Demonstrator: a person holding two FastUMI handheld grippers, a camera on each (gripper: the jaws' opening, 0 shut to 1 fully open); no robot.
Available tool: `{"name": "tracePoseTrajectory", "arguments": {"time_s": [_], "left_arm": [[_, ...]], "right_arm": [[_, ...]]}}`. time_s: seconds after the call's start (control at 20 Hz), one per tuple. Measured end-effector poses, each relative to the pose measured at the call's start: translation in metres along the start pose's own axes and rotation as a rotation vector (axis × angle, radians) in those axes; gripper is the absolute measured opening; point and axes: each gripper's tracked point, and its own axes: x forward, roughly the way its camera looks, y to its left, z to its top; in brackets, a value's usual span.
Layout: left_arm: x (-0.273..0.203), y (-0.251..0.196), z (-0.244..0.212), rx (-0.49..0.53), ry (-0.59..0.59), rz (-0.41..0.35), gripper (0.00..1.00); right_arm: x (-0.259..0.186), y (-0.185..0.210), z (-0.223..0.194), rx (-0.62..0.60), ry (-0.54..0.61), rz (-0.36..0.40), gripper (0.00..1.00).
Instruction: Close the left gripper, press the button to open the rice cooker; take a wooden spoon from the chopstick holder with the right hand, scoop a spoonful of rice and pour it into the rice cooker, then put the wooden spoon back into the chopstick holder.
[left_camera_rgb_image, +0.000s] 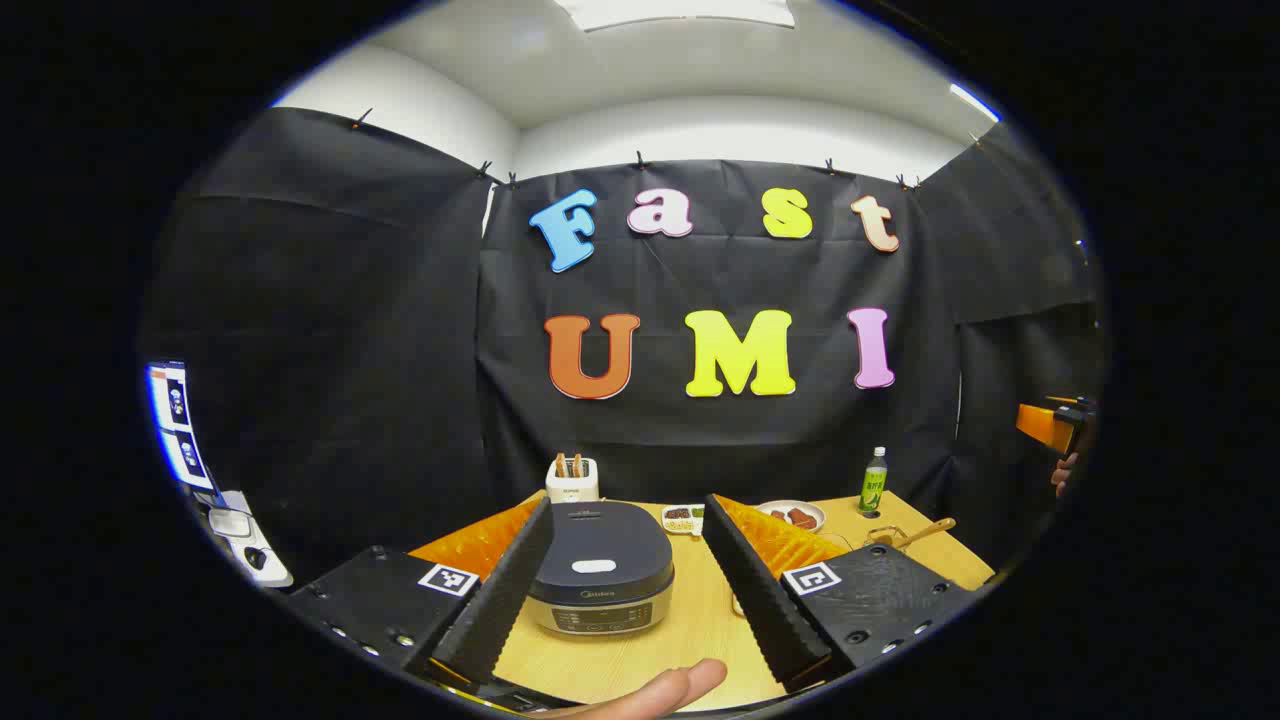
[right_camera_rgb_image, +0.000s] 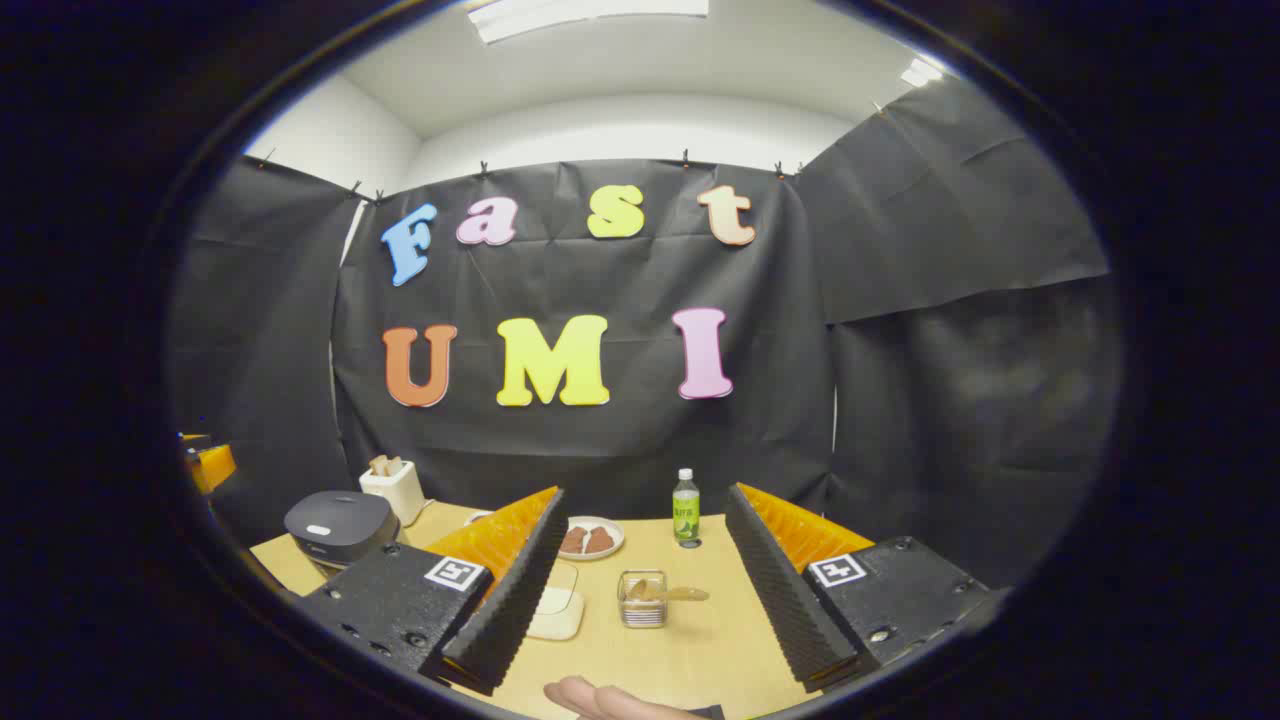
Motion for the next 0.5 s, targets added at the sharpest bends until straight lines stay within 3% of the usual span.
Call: {"name": "tracePoseTrajectory", "arguments": {"time_s": [0.5], "left_arm": [[-0.002,0.006,0.020,-0.016,0.002,-0.021,0.94]], "right_arm": [[-0.018,-0.009,0.033,-0.012,-0.032,-0.023,0.99]]}}
